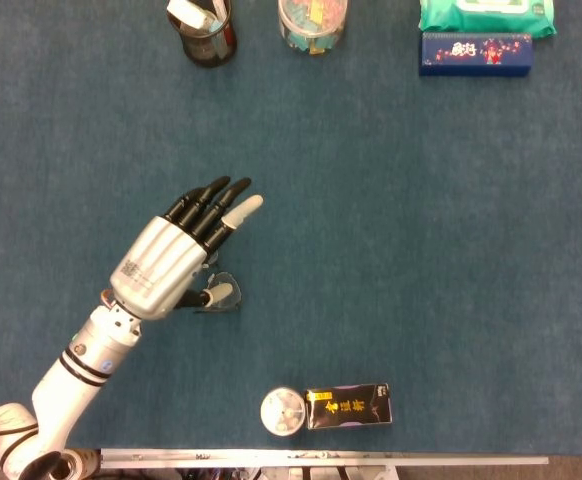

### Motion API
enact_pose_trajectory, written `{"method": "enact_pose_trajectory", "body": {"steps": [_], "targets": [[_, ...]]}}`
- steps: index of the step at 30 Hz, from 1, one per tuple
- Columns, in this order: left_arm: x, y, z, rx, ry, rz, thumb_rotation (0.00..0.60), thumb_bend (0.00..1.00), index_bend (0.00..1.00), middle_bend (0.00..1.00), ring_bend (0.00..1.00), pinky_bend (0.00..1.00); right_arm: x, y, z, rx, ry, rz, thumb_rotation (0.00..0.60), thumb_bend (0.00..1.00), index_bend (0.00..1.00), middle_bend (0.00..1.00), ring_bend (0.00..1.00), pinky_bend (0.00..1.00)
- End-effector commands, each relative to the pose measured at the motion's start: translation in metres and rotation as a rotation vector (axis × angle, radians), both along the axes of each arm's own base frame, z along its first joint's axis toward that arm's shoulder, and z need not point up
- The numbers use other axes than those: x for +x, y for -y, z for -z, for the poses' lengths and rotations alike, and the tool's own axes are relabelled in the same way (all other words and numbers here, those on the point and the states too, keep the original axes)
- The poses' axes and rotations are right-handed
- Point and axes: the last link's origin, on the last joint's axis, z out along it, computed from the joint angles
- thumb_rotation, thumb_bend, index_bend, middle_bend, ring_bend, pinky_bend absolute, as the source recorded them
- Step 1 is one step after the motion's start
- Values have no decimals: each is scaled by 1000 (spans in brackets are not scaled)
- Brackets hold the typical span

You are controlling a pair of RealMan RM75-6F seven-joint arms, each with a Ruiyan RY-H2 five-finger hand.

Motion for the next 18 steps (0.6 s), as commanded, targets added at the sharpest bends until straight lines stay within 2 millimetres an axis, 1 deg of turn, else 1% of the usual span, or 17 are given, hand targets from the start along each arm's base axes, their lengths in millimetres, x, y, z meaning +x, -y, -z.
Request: {"method": "enact_pose_trajectory", "body": {"steps": [1,12,18], "targets": [[-1,-2,-8,21,3,0,600,83,0,0,10,173,0,0,0,2,0,-1,600,207,294,419,314,304],[4,-2,-36,83,38,22,600,83,0,0,13,173,1,0,2,5,-4,-2,600,207,294,419,314,304],[-9,-15,-35,85,0,-34,600,83,0,0,13,173,1,0,2,5,-3,1,600,207,294,419,314,304]]}}
